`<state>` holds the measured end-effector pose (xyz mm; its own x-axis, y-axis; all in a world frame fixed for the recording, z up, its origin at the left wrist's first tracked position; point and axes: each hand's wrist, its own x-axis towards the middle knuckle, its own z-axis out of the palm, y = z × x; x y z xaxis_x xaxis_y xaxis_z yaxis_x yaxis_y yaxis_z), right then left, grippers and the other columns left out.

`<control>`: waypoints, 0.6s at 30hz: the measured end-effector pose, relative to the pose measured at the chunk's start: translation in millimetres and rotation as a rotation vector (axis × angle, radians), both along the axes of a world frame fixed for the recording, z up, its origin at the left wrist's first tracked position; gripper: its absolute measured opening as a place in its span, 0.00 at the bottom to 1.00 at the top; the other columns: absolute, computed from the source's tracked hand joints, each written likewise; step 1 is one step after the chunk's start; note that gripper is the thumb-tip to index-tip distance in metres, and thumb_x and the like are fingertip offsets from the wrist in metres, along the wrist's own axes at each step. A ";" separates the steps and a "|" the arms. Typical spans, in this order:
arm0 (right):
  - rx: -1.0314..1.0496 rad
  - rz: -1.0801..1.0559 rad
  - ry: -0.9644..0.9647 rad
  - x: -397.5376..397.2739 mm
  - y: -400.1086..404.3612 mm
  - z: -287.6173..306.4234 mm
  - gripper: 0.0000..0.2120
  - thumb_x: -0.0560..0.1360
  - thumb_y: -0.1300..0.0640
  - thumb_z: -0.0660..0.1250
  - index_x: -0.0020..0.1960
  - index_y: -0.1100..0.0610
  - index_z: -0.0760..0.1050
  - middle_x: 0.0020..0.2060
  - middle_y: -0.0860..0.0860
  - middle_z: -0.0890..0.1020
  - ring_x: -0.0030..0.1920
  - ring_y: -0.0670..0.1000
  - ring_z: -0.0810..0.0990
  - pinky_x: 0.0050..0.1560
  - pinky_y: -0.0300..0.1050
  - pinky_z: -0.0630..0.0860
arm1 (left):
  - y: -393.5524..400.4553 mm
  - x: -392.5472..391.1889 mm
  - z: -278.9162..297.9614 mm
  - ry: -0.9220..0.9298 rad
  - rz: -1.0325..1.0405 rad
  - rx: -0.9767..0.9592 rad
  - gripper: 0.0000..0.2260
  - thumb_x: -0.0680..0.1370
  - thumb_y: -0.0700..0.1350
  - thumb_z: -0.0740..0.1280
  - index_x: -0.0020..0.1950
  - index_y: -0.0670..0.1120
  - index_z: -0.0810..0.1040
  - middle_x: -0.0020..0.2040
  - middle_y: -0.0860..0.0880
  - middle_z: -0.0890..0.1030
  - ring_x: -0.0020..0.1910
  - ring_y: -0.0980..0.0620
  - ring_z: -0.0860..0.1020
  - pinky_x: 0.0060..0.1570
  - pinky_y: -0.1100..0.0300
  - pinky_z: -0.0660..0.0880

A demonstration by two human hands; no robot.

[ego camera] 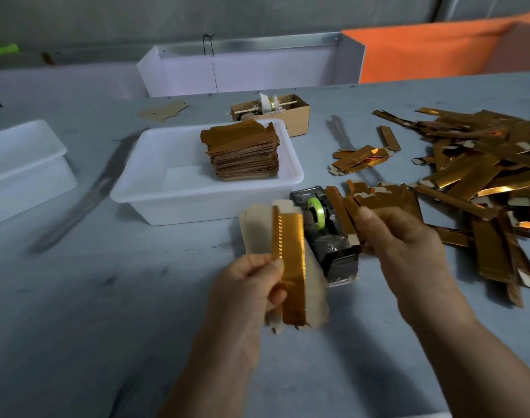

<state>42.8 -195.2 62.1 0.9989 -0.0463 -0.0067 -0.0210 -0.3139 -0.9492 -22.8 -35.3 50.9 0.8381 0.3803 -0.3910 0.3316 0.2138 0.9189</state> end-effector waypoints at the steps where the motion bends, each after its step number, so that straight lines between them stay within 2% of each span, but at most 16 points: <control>1: -0.068 -0.006 -0.002 4.7 -3.8 -1.5 0.09 0.75 0.45 0.63 0.39 0.47 0.77 0.34 0.45 0.80 0.39 0.44 0.78 0.35 0.38 0.69 | 3.3 2.0 -1.1 -0.002 0.027 -0.002 0.02 0.76 0.41 0.68 0.45 0.45 0.80 0.43 0.45 0.82 0.38 0.53 0.78 0.31 0.65 0.74; 3: -0.144 0.079 0.097 10.5 -6.5 -8.7 0.06 0.76 0.50 0.65 0.40 0.46 0.76 0.38 0.44 0.79 0.41 0.43 0.76 0.35 0.38 0.67 | 5.8 5.6 -3.9 0.002 0.045 0.027 0.02 0.76 0.41 0.68 0.45 0.44 0.80 0.42 0.44 0.81 0.38 0.51 0.76 0.31 0.63 0.72; 5: -0.151 0.157 0.186 13.1 -6.4 -16.5 0.05 0.75 0.50 0.66 0.41 0.47 0.78 0.40 0.46 0.80 0.42 0.44 0.76 0.35 0.38 0.68 | 3.6 9.3 -5.8 0.010 0.035 0.044 0.02 0.76 0.42 0.68 0.45 0.45 0.80 0.41 0.44 0.79 0.38 0.49 0.73 0.32 0.61 0.69; 10: -0.131 0.151 0.238 18.1 0.4 -19.3 0.06 0.74 0.51 0.68 0.40 0.52 0.79 0.39 0.50 0.81 0.42 0.46 0.76 0.34 0.39 0.66 | -5.4 15.8 -7.0 0.032 -0.019 0.034 0.01 0.76 0.41 0.69 0.46 0.44 0.80 0.41 0.44 0.78 0.38 0.49 0.72 0.31 0.62 0.66; 14: -0.107 0.140 0.269 21.1 3.9 -16.7 0.08 0.74 0.55 0.68 0.38 0.55 0.79 0.38 0.53 0.81 0.41 0.49 0.78 0.34 0.40 0.67 | -8.6 16.9 -5.5 0.041 -0.036 -0.028 0.01 0.76 0.39 0.69 0.44 0.43 0.79 0.30 0.49 0.73 0.26 0.55 0.67 0.21 0.65 0.67; 18: -0.093 0.130 0.275 20.0 6.3 -17.0 0.07 0.75 0.56 0.67 0.39 0.56 0.79 0.38 0.54 0.81 0.41 0.50 0.78 0.34 0.39 0.67 | -13.1 18.7 -4.0 0.049 -0.040 -0.079 0.01 0.76 0.37 0.68 0.44 0.42 0.79 0.31 0.47 0.73 0.24 0.55 0.67 0.18 0.69 0.66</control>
